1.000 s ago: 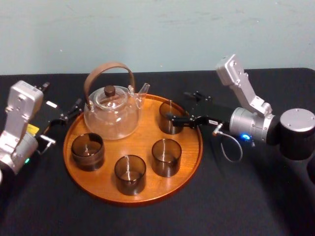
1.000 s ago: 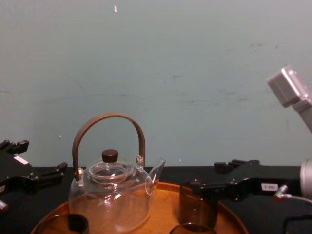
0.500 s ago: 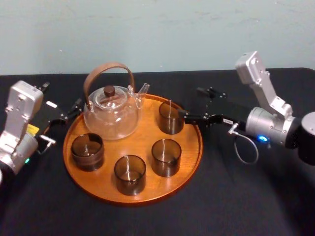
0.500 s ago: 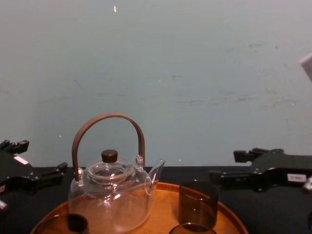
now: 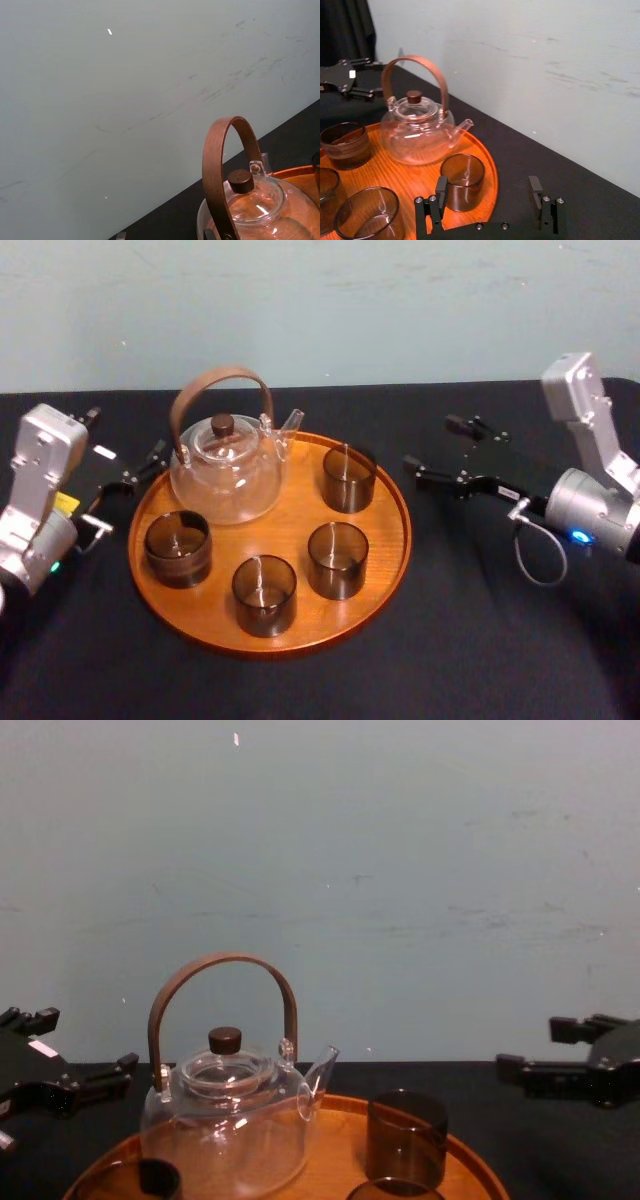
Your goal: Pick up the glass from the table and place it on the tray.
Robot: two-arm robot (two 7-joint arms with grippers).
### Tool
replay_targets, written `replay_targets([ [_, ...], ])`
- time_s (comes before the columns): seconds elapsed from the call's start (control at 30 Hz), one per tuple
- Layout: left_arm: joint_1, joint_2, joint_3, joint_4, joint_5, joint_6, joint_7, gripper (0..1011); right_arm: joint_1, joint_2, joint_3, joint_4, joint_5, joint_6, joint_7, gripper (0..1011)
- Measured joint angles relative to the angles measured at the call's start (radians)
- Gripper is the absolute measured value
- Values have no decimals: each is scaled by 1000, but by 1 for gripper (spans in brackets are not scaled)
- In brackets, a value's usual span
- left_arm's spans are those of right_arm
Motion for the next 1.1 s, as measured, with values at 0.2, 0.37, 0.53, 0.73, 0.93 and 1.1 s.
replay_targets([
  [0.2, 0, 0, 0, 0, 0, 0, 0, 1001, -56, 9, 48, -23, 21, -27, -36, 1002],
  [0.37, 0, 0, 0, 0, 0, 0, 0, 1001, -100, 7, 82, -37, 29, -49, -68, 1002],
  [0.53, 0, 0, 0, 0, 0, 0, 0, 1001, -124, -3, 97, -37, 24, -60, -88, 1002],
  [0.73, 0, 0, 0, 0, 0, 0, 0, 1001, -129, -9, 101, -32, 18, -60, -96, 1002],
  [0.93, 0, 0, 0, 0, 0, 0, 0, 1001, -128, -8, 101, -32, 17, -61, -95, 1002],
  [1.1, 0, 0, 0, 0, 0, 0, 0, 1001, -128, -8, 100, -32, 17, -61, -94, 1002],
])
